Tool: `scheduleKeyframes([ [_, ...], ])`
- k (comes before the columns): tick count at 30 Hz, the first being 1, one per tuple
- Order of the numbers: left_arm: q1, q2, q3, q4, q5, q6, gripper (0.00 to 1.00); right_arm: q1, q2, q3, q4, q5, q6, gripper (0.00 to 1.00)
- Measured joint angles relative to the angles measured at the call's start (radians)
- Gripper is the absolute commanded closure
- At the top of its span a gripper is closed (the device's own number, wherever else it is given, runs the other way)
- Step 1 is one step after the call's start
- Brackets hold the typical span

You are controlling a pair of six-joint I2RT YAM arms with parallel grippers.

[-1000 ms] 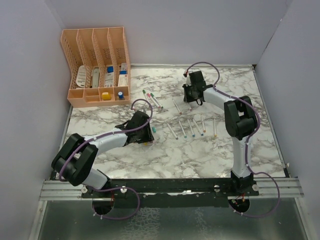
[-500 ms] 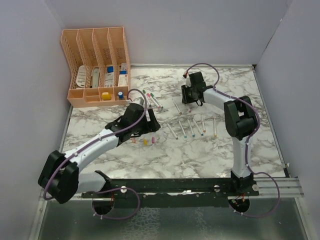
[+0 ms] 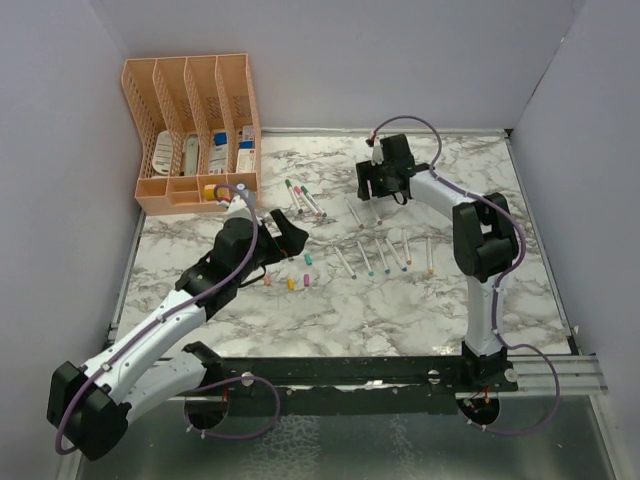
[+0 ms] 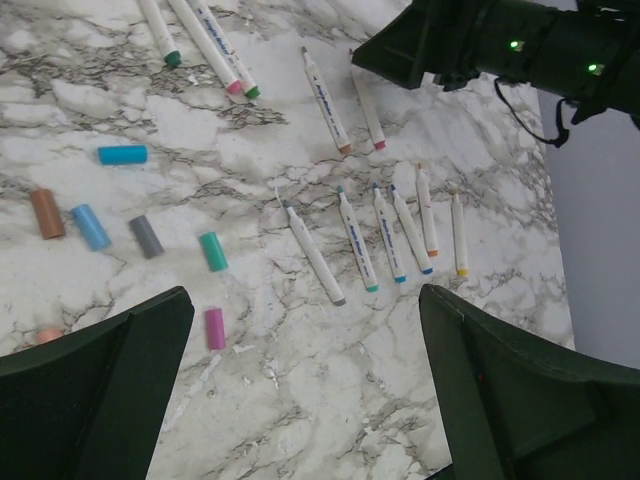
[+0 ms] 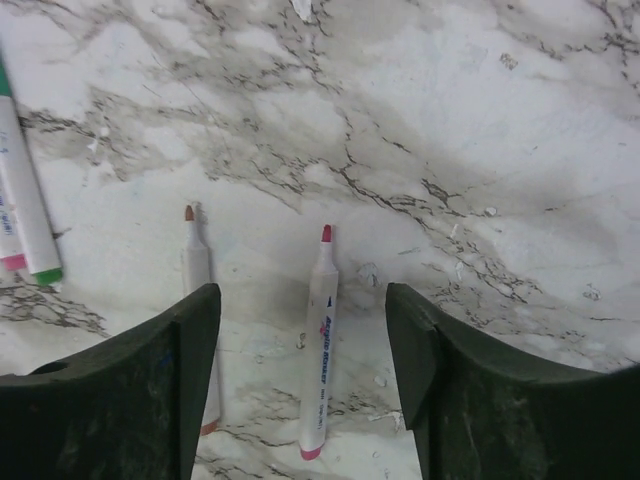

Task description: Open the pen caps

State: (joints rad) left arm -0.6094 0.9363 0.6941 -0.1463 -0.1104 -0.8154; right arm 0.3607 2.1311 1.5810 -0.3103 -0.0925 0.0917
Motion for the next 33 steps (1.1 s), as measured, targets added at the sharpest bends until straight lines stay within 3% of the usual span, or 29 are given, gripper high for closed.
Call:
scheduleKeyframes([
  [7,0.008,-0.143,-0.114,-0.005,-0.098,-0.072,0.04,0.029,-0.009,0.124,-0.035,-0.028,-0.051,0.31],
  [13,0.008,-0.227,-0.127,-0.011,-0.165,-0.100,0.05,0.118,0.002,0.186,-0.057,-0.028,-0.087,0.33],
  [21,0.012,-0.238,-0.127,-0.036,-0.183,-0.104,0.05,0.203,0.075,0.245,-0.090,0.004,-0.095,0.36],
  [33,0.013,-0.233,-0.125,-0.040,-0.182,-0.106,0.05,0.206,0.141,0.267,-0.109,0.051,-0.092,0.39],
])
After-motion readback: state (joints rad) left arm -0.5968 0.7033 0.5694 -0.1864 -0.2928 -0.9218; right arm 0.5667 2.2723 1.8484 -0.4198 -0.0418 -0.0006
